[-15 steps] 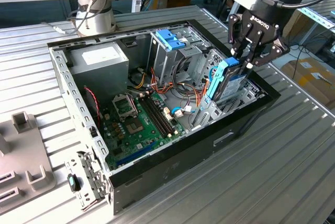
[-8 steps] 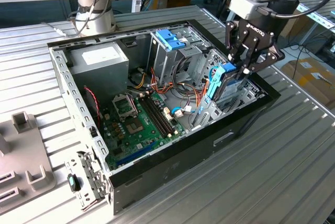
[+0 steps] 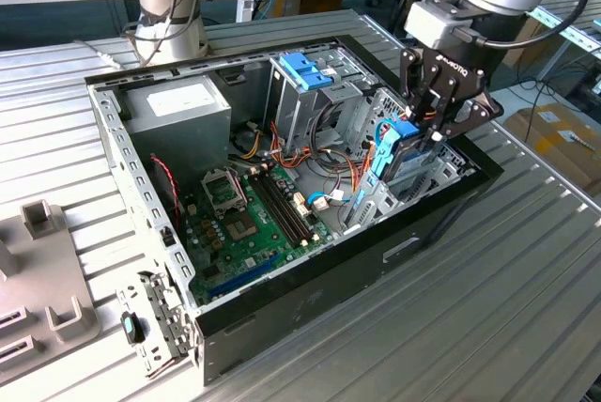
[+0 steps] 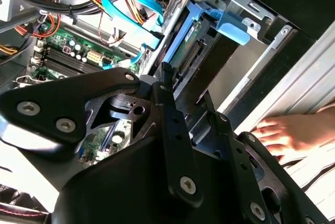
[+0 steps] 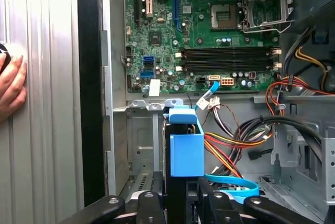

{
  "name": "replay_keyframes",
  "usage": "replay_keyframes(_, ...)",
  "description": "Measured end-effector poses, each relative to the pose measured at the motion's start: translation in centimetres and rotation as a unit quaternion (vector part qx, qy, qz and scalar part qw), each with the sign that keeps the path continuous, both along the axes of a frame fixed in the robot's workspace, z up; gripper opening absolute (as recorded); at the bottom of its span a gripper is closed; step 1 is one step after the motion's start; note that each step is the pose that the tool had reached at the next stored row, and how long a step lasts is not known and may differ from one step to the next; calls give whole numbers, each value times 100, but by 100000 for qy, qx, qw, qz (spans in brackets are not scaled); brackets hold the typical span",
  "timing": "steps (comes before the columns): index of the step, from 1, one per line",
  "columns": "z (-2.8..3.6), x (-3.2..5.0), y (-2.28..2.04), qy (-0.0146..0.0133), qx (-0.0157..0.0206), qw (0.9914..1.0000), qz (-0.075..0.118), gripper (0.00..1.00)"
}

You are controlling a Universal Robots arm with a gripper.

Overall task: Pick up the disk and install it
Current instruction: 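Insert the disk into the insertion slot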

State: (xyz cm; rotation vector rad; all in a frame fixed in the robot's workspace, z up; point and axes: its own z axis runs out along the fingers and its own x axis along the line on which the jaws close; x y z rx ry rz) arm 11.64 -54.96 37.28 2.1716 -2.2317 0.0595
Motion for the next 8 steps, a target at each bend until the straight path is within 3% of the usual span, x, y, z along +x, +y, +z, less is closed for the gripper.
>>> replay_keyframes(3, -46, 0, 0, 1, -5, 100000, 2, 35)
replay_keyframes(8, -49, 0, 0, -1, -2, 100000, 1, 35)
